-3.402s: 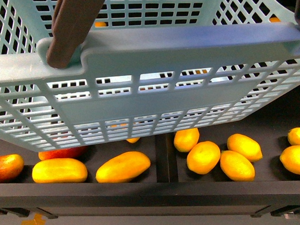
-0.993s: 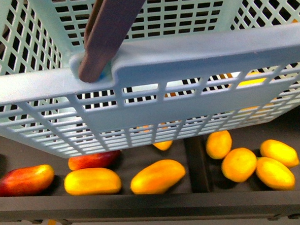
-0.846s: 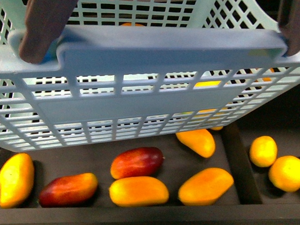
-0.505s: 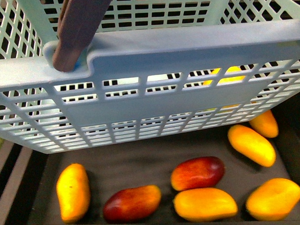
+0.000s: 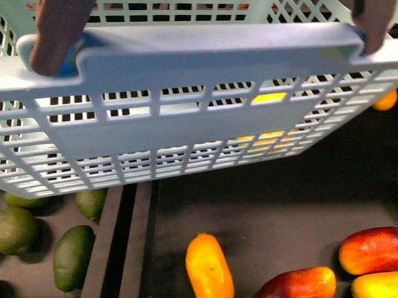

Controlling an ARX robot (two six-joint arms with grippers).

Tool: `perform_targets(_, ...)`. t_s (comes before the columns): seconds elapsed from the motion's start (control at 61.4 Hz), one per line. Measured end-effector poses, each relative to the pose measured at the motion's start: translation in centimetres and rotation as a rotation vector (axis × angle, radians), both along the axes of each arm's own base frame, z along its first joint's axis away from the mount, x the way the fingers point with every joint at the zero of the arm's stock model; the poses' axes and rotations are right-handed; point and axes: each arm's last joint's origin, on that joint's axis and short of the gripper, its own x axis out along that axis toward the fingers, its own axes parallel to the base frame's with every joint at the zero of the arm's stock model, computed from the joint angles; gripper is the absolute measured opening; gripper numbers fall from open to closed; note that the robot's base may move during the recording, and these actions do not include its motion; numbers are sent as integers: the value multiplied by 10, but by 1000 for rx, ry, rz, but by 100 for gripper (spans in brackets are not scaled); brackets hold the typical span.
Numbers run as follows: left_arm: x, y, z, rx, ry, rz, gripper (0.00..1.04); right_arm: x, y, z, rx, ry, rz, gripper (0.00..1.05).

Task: Pick lemon and mango into basket

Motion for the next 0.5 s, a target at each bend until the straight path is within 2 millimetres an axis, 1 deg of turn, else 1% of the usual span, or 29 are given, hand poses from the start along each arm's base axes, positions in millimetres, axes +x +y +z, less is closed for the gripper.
perform_targets(0.081, -1, -2, 0, -2, 1, -10, 4, 0, 0, 0, 9, 9, -11, 96)
perform_targets(0.114, -1, -2, 0, -3, 2, -13, 4, 4, 0, 0, 49, 101, -71, 96)
perform_targets(0.13, -1, -2, 0, -4, 2, -13, 4, 7, 0, 1, 68, 182, -121, 96)
perform_targets(0.146, -1, -2, 0, -4, 2, -13, 4, 8, 0, 2, 94, 216, -150, 96)
perform_targets(0.212, -2, -3, 0, -10, 7, -20, 4, 17, -5, 5, 170, 452, -301, 96)
perform_targets(0.244, -3, -4, 1, -12, 6, -31, 4, 19, -10, -2, 204, 553, -350, 96)
perform_targets(0.277, -4, -5, 1, -15, 9, -39, 4, 24, -16, -12, 251, 626, -383, 96)
perform_targets(0.326, -5, -6, 1, -24, 17, -45, 4, 34, -27, -22, 300, 670, -431, 96)
perform_targets(0.374, -5, -6, 1, -23, 15, -44, 4, 51, -42, -30, 358, 704, -479, 96)
perform_targets(0.391, -5, -6, 1, -21, 15, -42, 4, 54, -44, -32, 367, 708, -486, 96)
perform_targets(0.439, -5, -6, 1, -19, 12, -39, 4, 71, -56, -42, 384, 739, -524, 96)
perform_targets(0.505, -4, -5, 1, -13, 9, -27, 4, 97, -69, -66, 416, 817, -538, 96)
